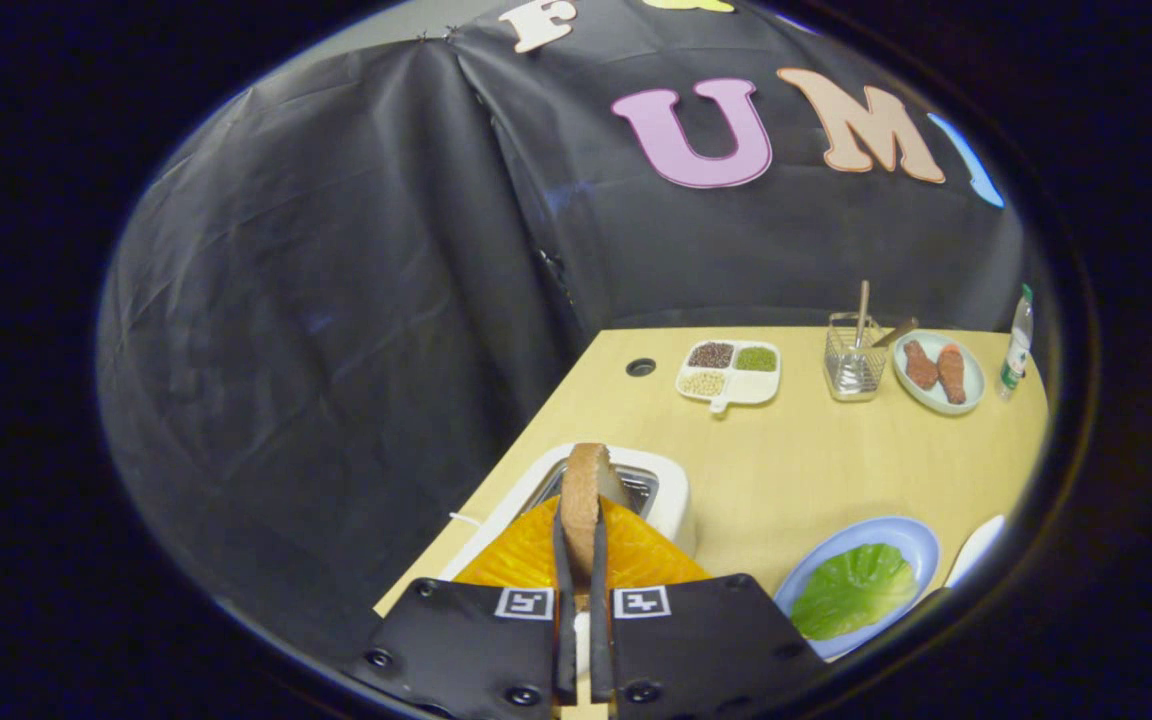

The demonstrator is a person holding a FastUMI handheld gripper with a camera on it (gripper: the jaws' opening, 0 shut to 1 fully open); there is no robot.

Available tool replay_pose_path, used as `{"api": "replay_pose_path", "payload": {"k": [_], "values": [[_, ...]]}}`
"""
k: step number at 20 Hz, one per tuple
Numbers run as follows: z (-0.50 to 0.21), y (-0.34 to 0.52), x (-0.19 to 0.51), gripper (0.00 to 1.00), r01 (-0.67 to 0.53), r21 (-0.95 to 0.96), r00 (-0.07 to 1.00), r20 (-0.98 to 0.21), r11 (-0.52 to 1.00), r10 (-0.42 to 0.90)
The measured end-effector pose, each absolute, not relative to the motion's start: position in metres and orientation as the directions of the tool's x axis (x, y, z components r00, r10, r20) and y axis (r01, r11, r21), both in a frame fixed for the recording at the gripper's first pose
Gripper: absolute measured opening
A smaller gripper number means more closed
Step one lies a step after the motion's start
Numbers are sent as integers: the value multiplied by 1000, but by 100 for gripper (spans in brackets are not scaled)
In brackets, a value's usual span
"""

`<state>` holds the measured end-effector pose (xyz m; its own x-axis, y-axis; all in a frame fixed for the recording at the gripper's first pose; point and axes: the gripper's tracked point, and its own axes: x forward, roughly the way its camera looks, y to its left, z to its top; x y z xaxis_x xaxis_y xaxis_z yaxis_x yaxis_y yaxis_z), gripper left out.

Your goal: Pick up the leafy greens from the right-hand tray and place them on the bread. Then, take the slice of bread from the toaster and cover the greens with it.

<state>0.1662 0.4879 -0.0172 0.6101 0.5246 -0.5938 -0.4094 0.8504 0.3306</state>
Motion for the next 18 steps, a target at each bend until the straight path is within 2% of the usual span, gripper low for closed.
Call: {"api": "replay_pose_path", "payload": {"k": [10,18], "values": [[80,412,168,8,-389,416,710,-433,822,555],[53,311,155,8,-335,529,761,-336,780,555]]}}
